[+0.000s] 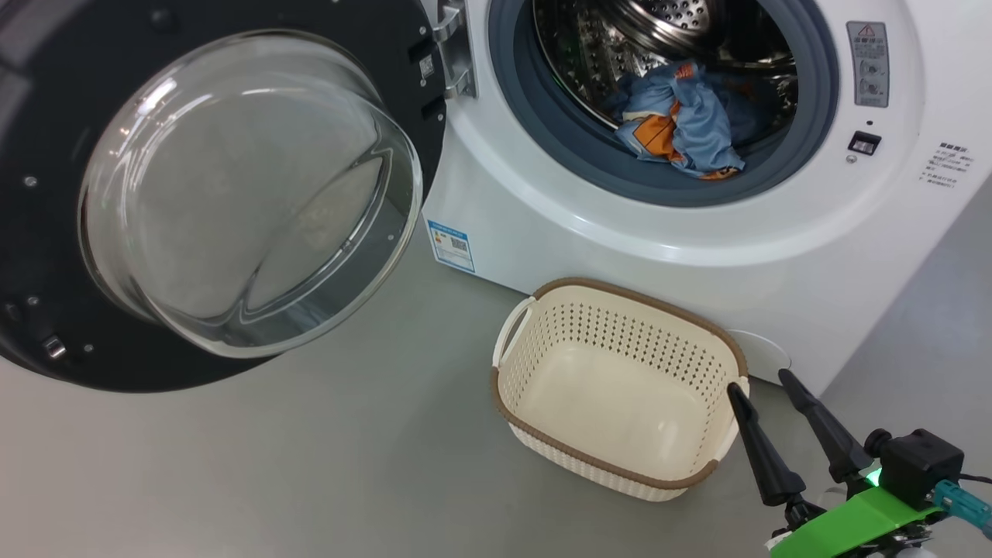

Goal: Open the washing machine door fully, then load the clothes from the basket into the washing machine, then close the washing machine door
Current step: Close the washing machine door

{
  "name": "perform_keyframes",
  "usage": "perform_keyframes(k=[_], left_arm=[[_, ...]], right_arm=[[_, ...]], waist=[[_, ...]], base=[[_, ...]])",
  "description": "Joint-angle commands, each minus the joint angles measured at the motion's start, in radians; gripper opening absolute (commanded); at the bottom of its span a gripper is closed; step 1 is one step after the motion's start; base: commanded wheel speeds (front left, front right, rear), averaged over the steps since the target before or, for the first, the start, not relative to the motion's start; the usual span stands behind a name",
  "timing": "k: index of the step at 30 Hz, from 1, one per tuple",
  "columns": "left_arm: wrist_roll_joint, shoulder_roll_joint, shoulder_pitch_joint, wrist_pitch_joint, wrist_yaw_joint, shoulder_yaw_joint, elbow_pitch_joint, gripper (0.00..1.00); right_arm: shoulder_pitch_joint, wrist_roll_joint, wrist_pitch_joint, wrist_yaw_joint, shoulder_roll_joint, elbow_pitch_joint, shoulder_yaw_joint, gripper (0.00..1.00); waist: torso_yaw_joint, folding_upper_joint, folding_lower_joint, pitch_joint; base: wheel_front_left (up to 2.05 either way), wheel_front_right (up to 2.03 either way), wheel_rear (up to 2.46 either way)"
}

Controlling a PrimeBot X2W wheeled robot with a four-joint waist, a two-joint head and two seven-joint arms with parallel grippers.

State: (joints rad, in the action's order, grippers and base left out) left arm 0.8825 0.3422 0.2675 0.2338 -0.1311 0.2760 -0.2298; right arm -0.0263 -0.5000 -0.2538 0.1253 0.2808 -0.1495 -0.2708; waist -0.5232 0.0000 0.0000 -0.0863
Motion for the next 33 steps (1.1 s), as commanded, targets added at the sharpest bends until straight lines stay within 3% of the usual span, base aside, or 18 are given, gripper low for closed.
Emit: perform_keyframes(k=[1, 5, 8, 13, 24, 33], left_arm=[[0.094, 0.088, 0.102, -0.019, 0.0, 0.031, -0.021, 0.0], [0.268, 0.182, 0.238, -0.065, 0.0, 0.034, -0.139, 0.0], [0.312, 0.227, 0.291, -0.086, 0.0, 0.026, -0.2, 0.0], [0.437, 0.314, 0.417, -0.221, 0.0, -0.016, -0.369, 0.0], [0.545, 0.391, 0.504, -0.438, 0.0, -0.077, -0.536, 0.0], [0.579, 0.407, 0.521, -0.508, 0.0, -0.092, -0.572, 0.0]], right_arm=[[-0.004, 0.01, -0.008, 0.005, 0.012, 0.032, -0.003, 1.0], [-0.022, 0.017, -0.008, 0.005, 0.022, 0.039, -0.004, 1.0], [-0.037, 0.021, -0.008, 0.005, 0.03, 0.041, -0.008, 1.0], [-0.079, 0.028, -0.008, 0.005, 0.049, 0.047, -0.021, 1.0], [-0.105, 0.031, -0.008, 0.005, 0.069, 0.052, -0.035, 1.0], [-0.119, 0.033, -0.008, 0.005, 0.086, 0.057, -0.037, 1.0]], waist=[[-0.002, 0.0, 0.0, -0.026], [0.007, 0.0, 0.0, -0.071], [0.012, 0.0, 0.0, -0.096], [0.027, 0.0, 0.0, -0.155], [0.04, 0.0, 0.0, -0.205], [0.046, 0.0, 0.0, -0.238]], base=[[0.0, 0.0, 0.0], [0.0, 0.0, 0.0], [0.0, 0.0, 0.0], [0.0, 0.0, 0.0], [0.0, 0.0, 0.0], [0.0, 0.0, 0.0]])
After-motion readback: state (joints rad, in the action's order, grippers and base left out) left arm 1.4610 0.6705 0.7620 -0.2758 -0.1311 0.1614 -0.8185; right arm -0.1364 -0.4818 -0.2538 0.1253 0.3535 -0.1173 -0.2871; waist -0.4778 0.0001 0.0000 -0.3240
